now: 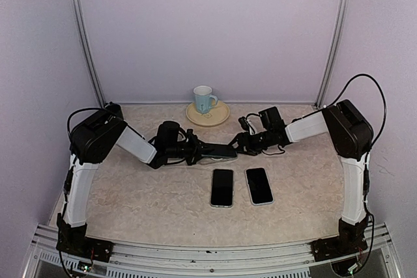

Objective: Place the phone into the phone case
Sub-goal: Install the phone into the phone case.

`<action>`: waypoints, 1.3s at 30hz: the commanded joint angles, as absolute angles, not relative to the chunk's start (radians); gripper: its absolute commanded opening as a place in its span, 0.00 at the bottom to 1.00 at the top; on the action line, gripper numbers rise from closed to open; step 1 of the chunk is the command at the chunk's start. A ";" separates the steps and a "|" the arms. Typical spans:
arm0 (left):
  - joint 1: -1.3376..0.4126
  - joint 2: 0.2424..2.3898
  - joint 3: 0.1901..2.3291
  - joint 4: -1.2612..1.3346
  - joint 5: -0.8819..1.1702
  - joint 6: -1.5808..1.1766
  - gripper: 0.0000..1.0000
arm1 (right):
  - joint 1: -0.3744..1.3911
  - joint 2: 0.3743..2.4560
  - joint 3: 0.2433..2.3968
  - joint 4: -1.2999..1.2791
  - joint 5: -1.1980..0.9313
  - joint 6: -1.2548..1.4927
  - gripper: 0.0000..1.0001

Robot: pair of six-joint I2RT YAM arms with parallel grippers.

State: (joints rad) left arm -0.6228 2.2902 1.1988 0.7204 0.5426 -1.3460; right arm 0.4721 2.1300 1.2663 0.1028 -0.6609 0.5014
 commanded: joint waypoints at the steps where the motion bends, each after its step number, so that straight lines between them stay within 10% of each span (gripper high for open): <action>1: -0.644 2.313 1.141 0.690 0.633 -1.340 0.00 | 0.482 2.106 1.232 0.123 -0.766 0.509 0.64; 39: -0.624 2.279 1.108 1.107 0.652 -1.343 0.00 | 0.455 2.103 1.230 0.134 -0.860 0.554 0.62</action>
State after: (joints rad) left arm -0.6235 2.2902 1.0679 1.0405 0.6323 -1.3602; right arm 0.4553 2.1250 1.2369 0.1108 -0.8062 0.5323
